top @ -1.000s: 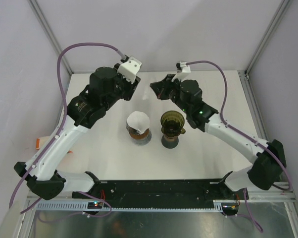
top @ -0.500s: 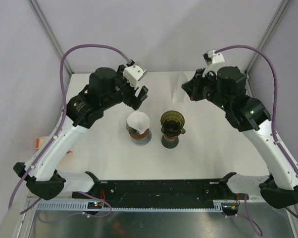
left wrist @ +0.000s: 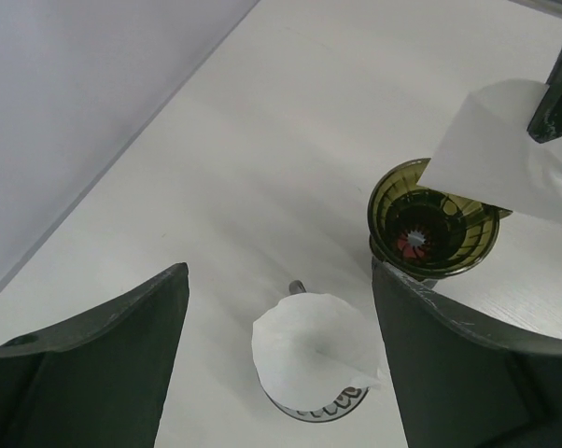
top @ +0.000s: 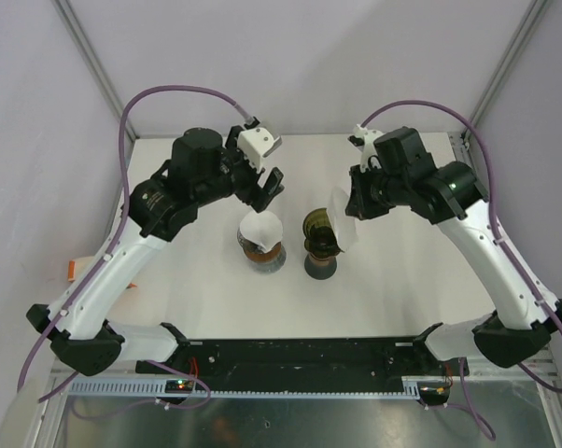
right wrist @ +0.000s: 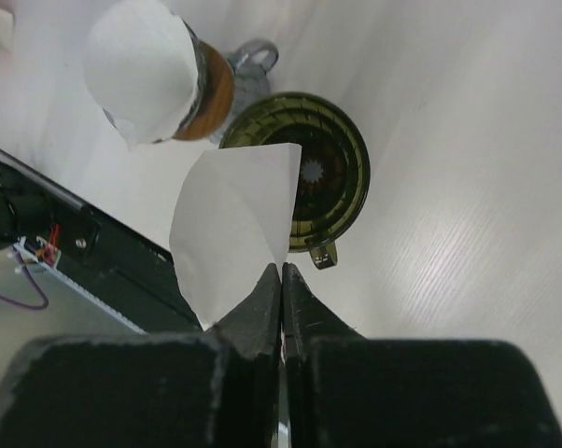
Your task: Place the coffee filter in the dripper
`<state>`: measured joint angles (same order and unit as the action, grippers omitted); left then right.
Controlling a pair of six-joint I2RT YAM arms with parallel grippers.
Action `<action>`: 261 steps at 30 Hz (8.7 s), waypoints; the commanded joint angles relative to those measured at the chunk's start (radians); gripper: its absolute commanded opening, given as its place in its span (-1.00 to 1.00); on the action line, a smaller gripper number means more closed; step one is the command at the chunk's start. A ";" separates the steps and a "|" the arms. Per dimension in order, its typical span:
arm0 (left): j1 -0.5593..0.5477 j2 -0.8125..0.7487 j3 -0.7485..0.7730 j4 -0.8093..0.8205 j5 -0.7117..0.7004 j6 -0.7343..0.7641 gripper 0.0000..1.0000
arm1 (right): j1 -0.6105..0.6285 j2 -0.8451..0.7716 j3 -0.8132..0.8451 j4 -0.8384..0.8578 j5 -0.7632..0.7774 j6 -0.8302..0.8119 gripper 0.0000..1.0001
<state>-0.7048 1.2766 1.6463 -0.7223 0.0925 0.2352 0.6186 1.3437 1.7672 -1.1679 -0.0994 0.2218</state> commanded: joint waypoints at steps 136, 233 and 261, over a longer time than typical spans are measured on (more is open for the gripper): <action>0.167 -0.087 -0.232 0.115 -0.066 -0.032 0.90 | 0.144 0.213 -0.100 0.126 0.208 0.014 -1.00; 0.100 0.028 -0.231 0.080 0.362 -0.067 0.61 | 0.168 0.274 0.005 0.098 0.224 -0.087 -0.38; -0.032 0.191 -0.114 0.100 0.120 -0.350 0.69 | 0.087 0.019 -0.191 0.232 0.325 -0.002 -0.03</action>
<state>-0.7216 1.4326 1.4967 -0.6418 0.2409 -0.0704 0.7376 1.3636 1.6611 -0.9962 0.2241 0.1925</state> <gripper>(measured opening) 0.852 0.488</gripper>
